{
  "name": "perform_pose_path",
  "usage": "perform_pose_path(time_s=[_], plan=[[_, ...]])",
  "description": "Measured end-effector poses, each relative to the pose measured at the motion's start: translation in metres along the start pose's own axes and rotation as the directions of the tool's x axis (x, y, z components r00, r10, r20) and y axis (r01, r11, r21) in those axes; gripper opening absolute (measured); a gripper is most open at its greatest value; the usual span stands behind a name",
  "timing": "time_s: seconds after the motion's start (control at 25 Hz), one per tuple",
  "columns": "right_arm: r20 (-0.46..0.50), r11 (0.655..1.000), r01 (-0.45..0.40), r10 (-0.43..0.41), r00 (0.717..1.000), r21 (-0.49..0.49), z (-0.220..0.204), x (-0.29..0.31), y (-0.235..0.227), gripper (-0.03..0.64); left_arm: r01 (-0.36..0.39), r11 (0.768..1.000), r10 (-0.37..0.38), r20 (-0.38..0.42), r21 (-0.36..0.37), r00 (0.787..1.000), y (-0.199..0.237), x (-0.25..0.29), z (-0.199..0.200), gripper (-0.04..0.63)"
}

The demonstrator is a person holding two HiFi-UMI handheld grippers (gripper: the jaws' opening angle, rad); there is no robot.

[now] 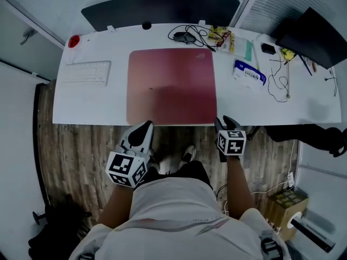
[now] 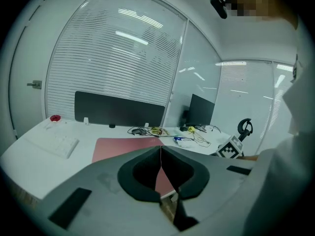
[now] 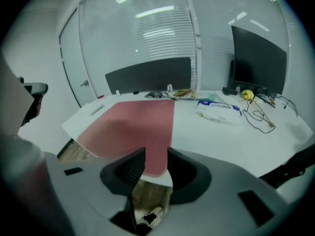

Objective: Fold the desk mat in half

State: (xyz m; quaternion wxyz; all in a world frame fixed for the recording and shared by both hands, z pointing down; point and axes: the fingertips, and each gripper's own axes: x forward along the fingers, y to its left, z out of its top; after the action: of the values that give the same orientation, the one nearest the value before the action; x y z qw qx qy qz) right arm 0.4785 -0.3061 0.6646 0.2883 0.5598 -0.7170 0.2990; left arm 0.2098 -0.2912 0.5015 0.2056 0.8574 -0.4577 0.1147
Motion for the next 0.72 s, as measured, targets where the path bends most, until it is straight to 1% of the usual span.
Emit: perform_pose_path(time_s=[0.2, 0.32, 0.44, 0.52, 0.6, 0.64, 0.72], plan=[[-0.142, 0.999, 0.041, -0.041, 0.989, -0.003, -0.042, 0.05, -0.006, 0.202, -0.033, 0.999, 0.033, -0.037, -0.02, 0.999, 0.013, -0.013, -0.014, 0.015], [-0.196, 0.998, 0.057, -0.056, 0.979, 0.001, -0.053, 0.06, -0.007, 0.19, -0.053, 0.998, 0.051, -0.053, -0.034, 0.997, 0.019, -0.024, -0.025, 0.015], [-0.205, 0.997, 0.071, -0.069, 0.976, 0.001, -0.05, 0.057, -0.009, 0.186, -0.071, 0.997, 0.068, -0.056, -0.042, 0.996, 0.031, -0.035, -0.031, 0.015], [-0.208, 0.998, 0.052, -0.047, 0.977, 0.019, -0.052, 0.057, -0.006, 0.171, -0.082, 0.995, 0.079, -0.054, -0.049, 0.995, 0.041, -0.043, -0.032, 0.015], [-0.203, 0.998, 0.02, -0.007, 0.979, 0.061, -0.053, 0.059, 0.0, 0.113, -0.085, 0.994, 0.082, -0.047, -0.064, 0.996, 0.05, -0.048, -0.032, 0.015], [-0.197, 0.997, 0.011, 0.005, 0.98, 0.08, -0.053, 0.06, 0.002, 0.097, -0.081, 0.994, 0.078, -0.04, -0.079, 0.996, 0.054, -0.049, -0.031, 0.015], [-0.18, 0.996, 0.02, -0.004, 0.984, 0.088, -0.051, 0.058, 0.004, 0.083, -0.068, 0.991, 0.065, -0.024, -0.112, 0.998, 0.058, -0.049, -0.028, 0.015]])
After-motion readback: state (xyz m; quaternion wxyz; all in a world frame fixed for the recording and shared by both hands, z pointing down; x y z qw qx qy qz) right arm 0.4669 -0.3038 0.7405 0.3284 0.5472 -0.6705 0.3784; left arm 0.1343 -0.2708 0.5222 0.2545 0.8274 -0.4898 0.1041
